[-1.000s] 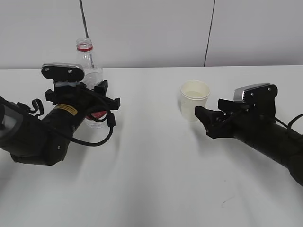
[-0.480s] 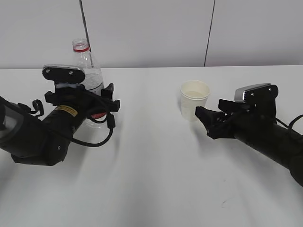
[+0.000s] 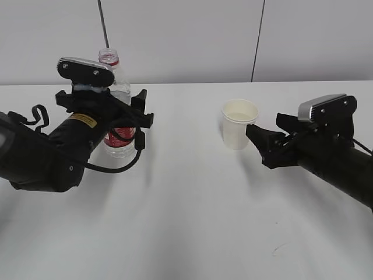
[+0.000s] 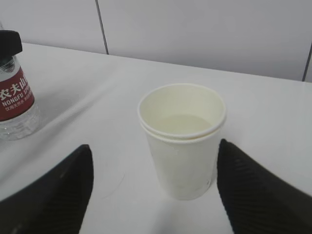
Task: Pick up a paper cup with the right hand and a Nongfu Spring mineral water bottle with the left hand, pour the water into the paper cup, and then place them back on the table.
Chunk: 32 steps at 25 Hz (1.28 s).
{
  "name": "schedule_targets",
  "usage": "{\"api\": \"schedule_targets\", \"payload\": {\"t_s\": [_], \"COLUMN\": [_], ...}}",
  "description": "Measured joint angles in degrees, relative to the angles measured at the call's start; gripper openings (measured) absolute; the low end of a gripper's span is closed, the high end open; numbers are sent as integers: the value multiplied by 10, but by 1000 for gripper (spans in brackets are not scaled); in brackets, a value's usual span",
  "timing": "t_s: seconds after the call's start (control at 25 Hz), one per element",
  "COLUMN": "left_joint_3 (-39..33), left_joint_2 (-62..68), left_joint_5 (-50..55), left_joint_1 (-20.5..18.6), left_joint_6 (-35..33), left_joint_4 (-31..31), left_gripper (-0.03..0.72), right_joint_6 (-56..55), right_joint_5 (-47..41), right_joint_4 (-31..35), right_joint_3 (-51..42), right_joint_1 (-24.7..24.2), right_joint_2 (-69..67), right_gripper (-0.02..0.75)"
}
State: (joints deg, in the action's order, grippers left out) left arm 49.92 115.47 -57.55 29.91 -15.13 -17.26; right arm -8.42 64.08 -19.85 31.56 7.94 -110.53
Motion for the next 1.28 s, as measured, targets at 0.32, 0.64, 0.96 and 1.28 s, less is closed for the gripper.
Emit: {"api": "schedule_targets", "payload": {"t_s": [0.32, 0.64, 0.96, 1.28], "left_joint_3": [-4, -4, -5, -5], "left_joint_2": [-22, -78, -138, -203], "left_joint_5": [2, 32, 74, 113], "left_joint_1": [0, 0, 0, 0], "left_joint_6": [-35, -37, -53, -69], "left_joint_4": [-42, -43, -51, -72], "left_gripper": [543, 543, 543, 538], "right_joint_6": [5, 6, 8, 6], "right_joint_5": [-32, -60, -82, -261], "right_joint_4": [0, 0, 0, 1], "right_joint_3": [-4, -5, -4, 85], "right_joint_1": [0, 0, 0, 0], "right_joint_2": [48, 86, 127, 179], "right_gripper": [585, 585, 585, 585]}}
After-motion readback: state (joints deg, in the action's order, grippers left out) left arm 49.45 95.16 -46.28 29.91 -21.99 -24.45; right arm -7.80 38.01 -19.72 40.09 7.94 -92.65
